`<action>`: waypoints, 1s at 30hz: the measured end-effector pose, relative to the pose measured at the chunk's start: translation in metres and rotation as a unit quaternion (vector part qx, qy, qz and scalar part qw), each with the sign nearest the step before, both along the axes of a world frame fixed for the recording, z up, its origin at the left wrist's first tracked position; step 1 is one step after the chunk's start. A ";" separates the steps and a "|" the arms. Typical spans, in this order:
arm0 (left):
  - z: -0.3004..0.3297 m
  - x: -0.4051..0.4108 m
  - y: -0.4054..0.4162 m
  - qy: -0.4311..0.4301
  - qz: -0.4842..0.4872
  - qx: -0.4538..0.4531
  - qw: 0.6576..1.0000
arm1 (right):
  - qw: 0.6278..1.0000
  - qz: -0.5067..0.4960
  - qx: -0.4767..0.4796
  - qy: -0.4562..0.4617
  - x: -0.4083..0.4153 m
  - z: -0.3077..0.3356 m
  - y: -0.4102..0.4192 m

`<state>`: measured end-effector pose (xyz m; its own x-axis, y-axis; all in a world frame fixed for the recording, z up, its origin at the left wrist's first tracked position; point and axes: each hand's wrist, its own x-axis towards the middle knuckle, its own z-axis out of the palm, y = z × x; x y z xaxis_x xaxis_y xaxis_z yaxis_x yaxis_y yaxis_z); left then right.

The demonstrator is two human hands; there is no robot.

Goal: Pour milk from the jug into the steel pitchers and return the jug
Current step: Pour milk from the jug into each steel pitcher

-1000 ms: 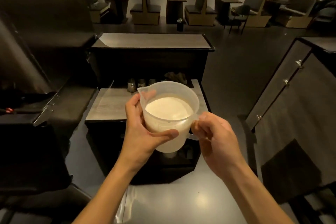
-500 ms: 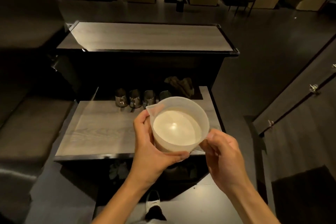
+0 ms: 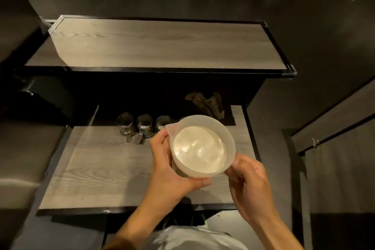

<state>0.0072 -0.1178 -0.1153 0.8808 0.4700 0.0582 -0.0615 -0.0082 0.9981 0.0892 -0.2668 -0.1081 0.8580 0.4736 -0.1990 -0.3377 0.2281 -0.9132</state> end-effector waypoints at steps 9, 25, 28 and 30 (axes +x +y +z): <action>-0.047 0.027 0.025 0.087 0.095 -0.082 0.988 | 0.998 -0.047 -0.017 0.036 0.032 -0.011 -0.008; -0.166 0.122 0.034 0.317 0.149 -0.101 0.931 | 0.991 -0.113 -0.059 0.040 0.049 -0.019 -0.026; -0.174 0.127 0.040 0.317 0.165 -0.091 0.929 | 0.990 -0.117 -0.064 0.046 0.049 -0.020 -0.024; -0.178 0.130 0.042 0.315 0.173 -0.093 0.929 | 0.989 -0.121 -0.068 0.050 0.050 -0.021 -0.024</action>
